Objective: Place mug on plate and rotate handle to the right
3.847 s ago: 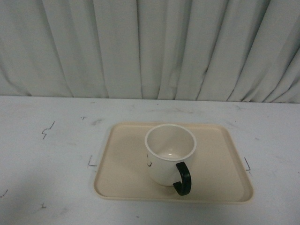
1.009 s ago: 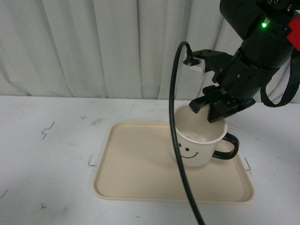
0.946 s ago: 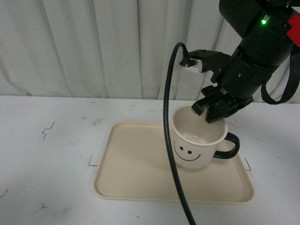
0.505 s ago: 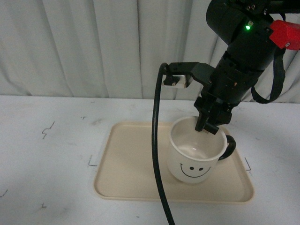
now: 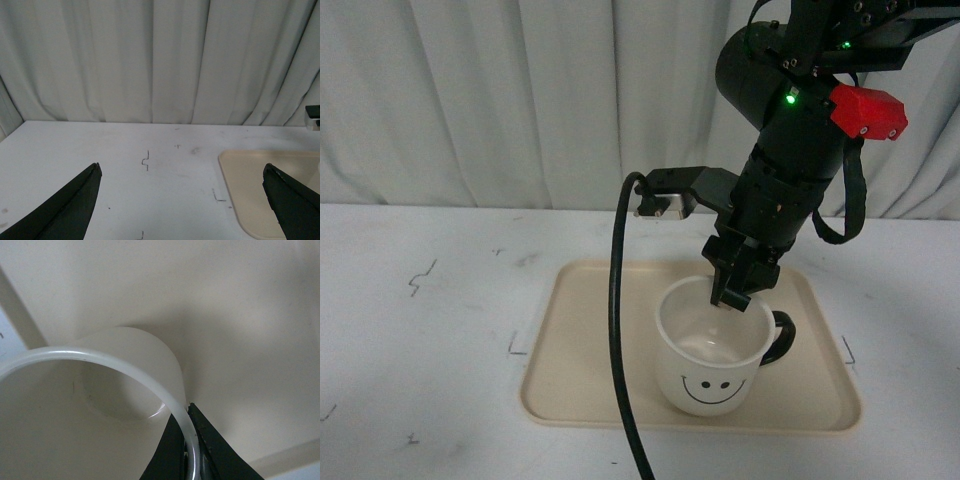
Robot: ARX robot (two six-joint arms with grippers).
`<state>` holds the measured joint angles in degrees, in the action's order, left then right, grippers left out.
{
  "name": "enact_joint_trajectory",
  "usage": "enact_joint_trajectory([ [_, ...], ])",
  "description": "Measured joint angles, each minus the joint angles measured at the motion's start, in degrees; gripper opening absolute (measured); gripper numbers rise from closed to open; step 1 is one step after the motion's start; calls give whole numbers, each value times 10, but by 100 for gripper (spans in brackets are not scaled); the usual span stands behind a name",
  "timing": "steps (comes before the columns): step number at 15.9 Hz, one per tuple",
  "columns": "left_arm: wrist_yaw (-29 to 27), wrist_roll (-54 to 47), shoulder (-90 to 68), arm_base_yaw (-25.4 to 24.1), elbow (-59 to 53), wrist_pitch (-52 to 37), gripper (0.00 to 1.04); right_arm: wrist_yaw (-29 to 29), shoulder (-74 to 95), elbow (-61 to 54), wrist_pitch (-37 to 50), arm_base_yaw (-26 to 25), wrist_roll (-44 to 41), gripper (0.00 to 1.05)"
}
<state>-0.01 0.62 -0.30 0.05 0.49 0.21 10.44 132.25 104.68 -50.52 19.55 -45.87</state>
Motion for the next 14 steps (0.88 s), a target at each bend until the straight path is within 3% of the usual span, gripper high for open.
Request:
enact_joint_trajectory([
  [2, 0, 0, 0, 0, 0, 0, 98, -2, 3, 11, -1, 0, 6, 18],
  [6, 0, 0, 0, 0, 0, 0, 98, 7, 2, 50, -3, -5, 15, 66],
  [8, 0, 0, 0, 0, 0, 0, 98, 45, -19, 61, -9, -9, 28, 87],
  [9, 0, 0, 0, 0, 0, 0, 98, -12, -64, -18, 196, -7, 71, 88],
  [10, 0, 0, 0, 0, 0, 0, 98, -152, -138, -167, 457, -7, 180, 75],
  [11, -1, 0, 0, 0, 0, 0, 98, -223, -201, -298, 637, -13, 269, 64],
  [13, 0, 0, 0, 0, 0, 0, 98, -246, -293, -512, 940, -58, 396, 40],
  [14, 0, 0, 0, 0, 0, 0, 98, -240, -328, -600, 1037, -78, 424, 28],
])
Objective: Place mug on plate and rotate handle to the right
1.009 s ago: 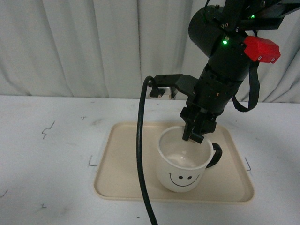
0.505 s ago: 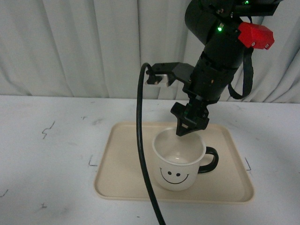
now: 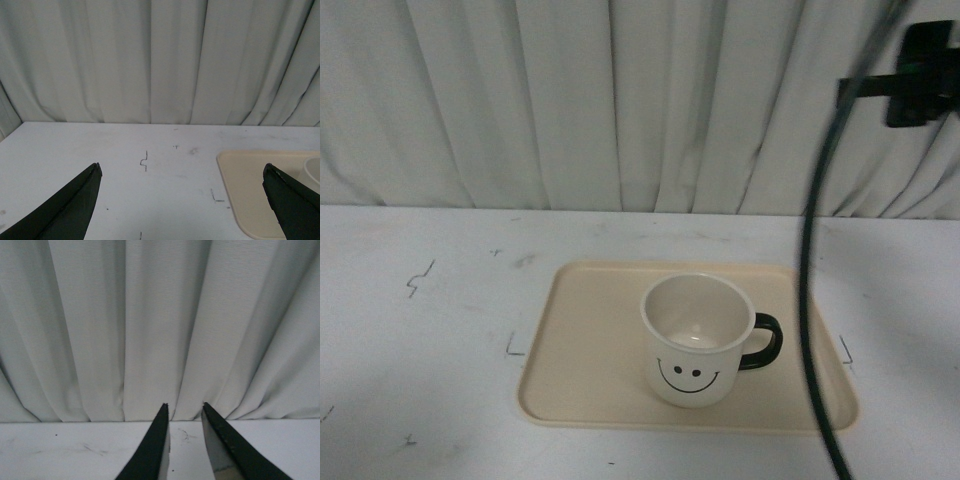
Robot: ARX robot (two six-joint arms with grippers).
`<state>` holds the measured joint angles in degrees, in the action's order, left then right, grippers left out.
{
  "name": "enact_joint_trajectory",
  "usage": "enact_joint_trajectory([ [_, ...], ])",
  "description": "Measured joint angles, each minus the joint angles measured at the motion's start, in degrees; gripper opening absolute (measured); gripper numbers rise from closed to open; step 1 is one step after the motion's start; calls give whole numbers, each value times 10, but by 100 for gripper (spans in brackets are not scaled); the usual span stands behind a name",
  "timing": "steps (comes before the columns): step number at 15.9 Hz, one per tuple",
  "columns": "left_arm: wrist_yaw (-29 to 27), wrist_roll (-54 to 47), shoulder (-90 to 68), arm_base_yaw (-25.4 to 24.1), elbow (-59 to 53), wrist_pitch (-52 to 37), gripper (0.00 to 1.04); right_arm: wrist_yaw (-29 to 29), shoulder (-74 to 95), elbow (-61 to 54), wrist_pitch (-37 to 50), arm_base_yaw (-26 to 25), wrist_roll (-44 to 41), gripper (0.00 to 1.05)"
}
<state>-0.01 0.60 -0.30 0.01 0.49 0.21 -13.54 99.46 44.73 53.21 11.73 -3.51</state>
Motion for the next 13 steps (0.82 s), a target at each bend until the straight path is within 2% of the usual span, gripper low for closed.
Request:
enact_joint_trajectory([
  [2, 0, 0, 0, 0, 0, 0, 98, 30, -65, -124, 79, -10, 20, 2],
  [6, 0, 0, 0, 0, 0, 0, 98, 59, -180, -260, 90, -51, 27, 2],
  [7, 0, 0, 0, 0, 0, 0, 98, 70, -193, -289, 125, -55, 27, 2],
  [11, 0, 0, 0, 0, 0, 0, 98, 90, -296, -365, 81, -77, 27, 2],
  [13, -1, 0, 0, 0, 0, 0, 98, 132, -358, -391, 38, -115, 27, 2],
])
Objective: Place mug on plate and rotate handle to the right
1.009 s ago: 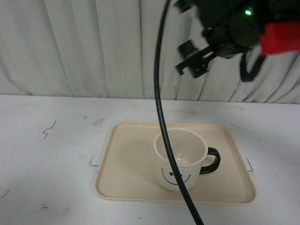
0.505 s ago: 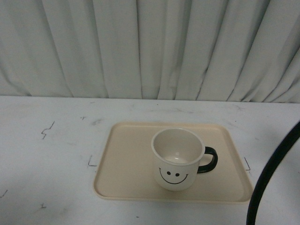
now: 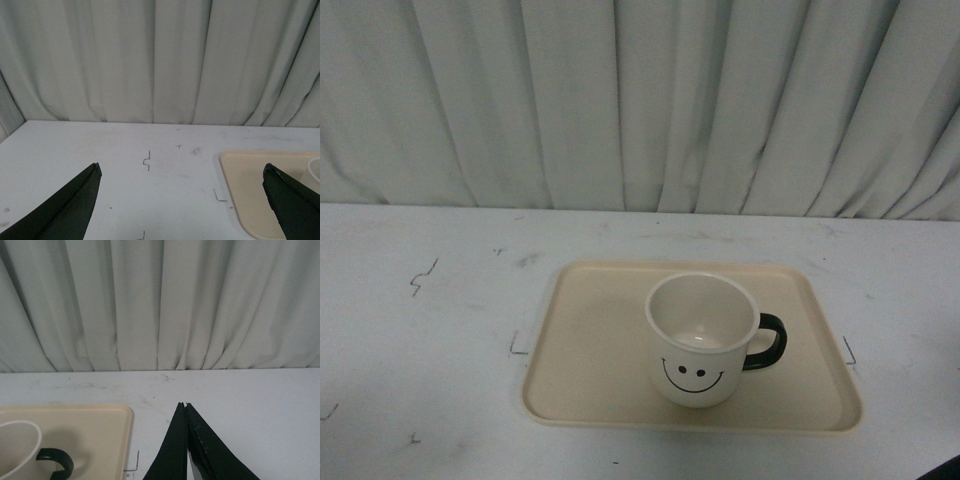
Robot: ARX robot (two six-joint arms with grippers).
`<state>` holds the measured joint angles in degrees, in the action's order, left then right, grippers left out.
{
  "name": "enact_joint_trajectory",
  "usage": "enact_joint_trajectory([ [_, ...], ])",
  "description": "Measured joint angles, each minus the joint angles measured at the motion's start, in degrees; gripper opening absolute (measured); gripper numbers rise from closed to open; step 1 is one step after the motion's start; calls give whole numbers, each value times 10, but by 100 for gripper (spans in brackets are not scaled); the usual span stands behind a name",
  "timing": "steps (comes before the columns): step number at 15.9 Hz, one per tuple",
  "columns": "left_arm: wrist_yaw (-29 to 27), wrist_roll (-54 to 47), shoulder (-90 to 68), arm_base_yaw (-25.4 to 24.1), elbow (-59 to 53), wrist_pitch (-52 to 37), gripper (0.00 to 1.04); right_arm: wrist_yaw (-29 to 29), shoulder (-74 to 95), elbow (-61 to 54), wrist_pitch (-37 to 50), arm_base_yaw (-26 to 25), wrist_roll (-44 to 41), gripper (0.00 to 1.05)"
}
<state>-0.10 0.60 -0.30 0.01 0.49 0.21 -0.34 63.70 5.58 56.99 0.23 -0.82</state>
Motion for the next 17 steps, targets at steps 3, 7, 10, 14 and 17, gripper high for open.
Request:
enact_joint_trajectory([
  [3, 1, 0, 0, 0, 0, 0, 98, 1, -101, -28, -71, -5, 0, 2],
  [7, 1, 0, 0, 0, 0, 0, 98, 2, -223, -47, -172, -5, 0, 2],
  [10, 1, 0, 0, 0, 0, 0, 98, 2, -309, -49, -248, -5, 0, 2],
  [14, 1, 0, 0, 0, 0, 0, 98, 2, -401, -49, -334, -5, 0, 2],
  [17, 1, 0, 0, 0, 0, 0, 98, 2, -465, -49, -396, -5, 0, 2],
])
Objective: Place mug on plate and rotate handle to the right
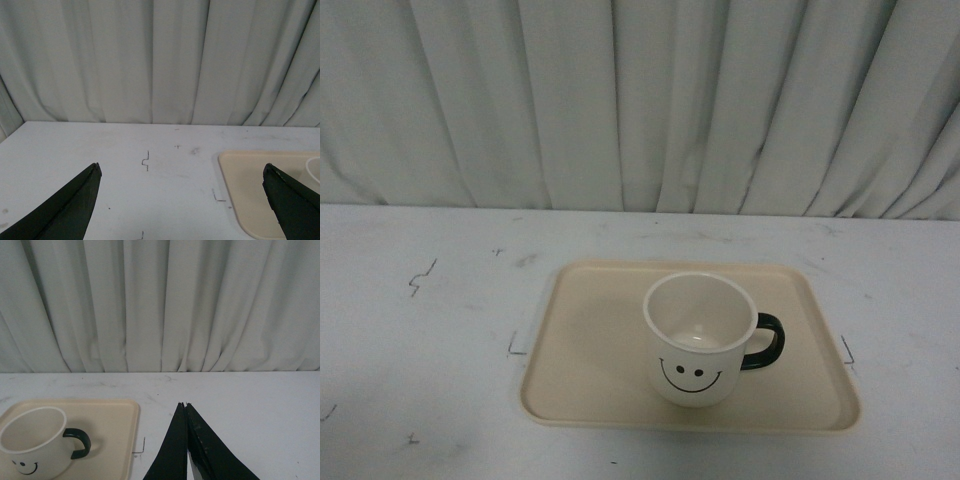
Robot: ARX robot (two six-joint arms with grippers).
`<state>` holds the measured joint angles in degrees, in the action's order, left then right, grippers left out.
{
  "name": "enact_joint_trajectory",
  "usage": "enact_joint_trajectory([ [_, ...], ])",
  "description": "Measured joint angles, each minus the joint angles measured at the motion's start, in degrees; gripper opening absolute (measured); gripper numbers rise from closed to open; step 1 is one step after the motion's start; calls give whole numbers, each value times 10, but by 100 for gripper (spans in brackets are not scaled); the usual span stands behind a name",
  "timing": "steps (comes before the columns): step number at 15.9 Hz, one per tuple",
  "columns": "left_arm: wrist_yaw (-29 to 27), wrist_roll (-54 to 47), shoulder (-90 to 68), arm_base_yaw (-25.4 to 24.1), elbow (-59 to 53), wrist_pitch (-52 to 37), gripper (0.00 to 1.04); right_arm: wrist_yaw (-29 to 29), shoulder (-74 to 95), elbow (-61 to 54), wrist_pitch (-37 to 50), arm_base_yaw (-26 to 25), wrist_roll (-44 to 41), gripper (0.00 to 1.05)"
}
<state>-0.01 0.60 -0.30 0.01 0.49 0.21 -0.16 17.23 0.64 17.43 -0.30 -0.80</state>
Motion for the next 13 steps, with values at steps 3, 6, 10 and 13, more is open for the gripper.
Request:
enact_joint_trajectory([
  [3, 0, 0, 0, 0, 0, 0, 98, 0, -40, 0, -40, 0, 0, 2],
  [6, 0, 0, 0, 0, 0, 0, 98, 0, -60, 0, -61, 0, 0, 2],
  [10, 0, 0, 0, 0, 0, 0, 98, 1, -152, 0, -179, 0, 0, 2],
  [13, 0, 0, 0, 0, 0, 0, 98, 2, -170, 0, -177, 0, 0, 2],
])
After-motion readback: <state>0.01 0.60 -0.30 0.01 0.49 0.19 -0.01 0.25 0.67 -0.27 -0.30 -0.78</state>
